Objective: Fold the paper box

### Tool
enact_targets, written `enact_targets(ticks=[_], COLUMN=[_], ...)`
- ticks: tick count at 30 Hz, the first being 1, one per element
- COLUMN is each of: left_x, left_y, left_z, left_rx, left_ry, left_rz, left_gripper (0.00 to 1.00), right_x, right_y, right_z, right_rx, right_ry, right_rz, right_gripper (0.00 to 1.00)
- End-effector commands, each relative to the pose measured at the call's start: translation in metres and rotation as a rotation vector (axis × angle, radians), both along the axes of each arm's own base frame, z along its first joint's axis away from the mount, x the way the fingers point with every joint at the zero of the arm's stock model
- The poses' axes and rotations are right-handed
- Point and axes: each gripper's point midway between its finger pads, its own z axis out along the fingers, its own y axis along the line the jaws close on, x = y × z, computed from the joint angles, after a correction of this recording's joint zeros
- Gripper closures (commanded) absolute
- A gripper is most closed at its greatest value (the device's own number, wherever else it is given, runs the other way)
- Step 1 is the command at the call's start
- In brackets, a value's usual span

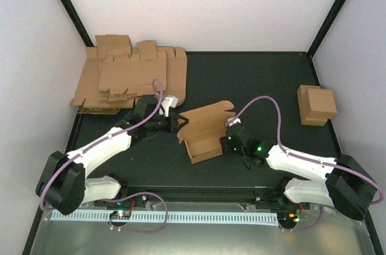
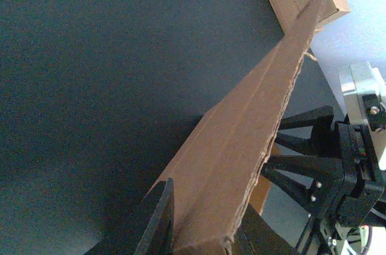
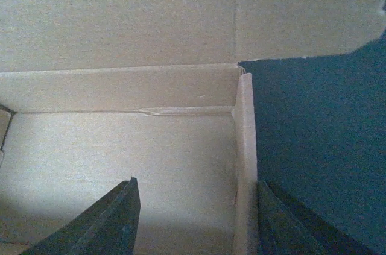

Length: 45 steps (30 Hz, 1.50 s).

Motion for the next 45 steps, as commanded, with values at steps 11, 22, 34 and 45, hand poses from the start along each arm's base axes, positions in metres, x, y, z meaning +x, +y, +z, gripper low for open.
enact_targets(ticks=[11, 22, 34, 45], left_x=[0.015, 0.006, -0.004, -0.018], left_y=[-0.002, -0.006, 0.005, 0.007], left_z=[0.019, 0.015, 0.017, 0.019], left_rx=[-0.022, -0.029, -0.031, -0.045], left_ry=[0.035, 0.048, 0.058, 0.006], left_rz=[0.018, -0.060, -0.107, -0.145], left_gripper=[0.92, 0.98, 0.99, 0.98], right_x=[0.009, 0.007, 0.015, 0.016], right_y=[-0.013, -0.007, -0.013, -0.006], right_z=[0.000, 0.036, 0.045, 0.032], right_rx=[-0.070, -0.031, -0.064, -0.072], right_ry=[-0.007, -0.022, 0.030, 0.153], right_rz=[-0.083, -0.043, -0.044, 0.025], right_gripper=[0.47, 0.37, 0.24, 0.28])
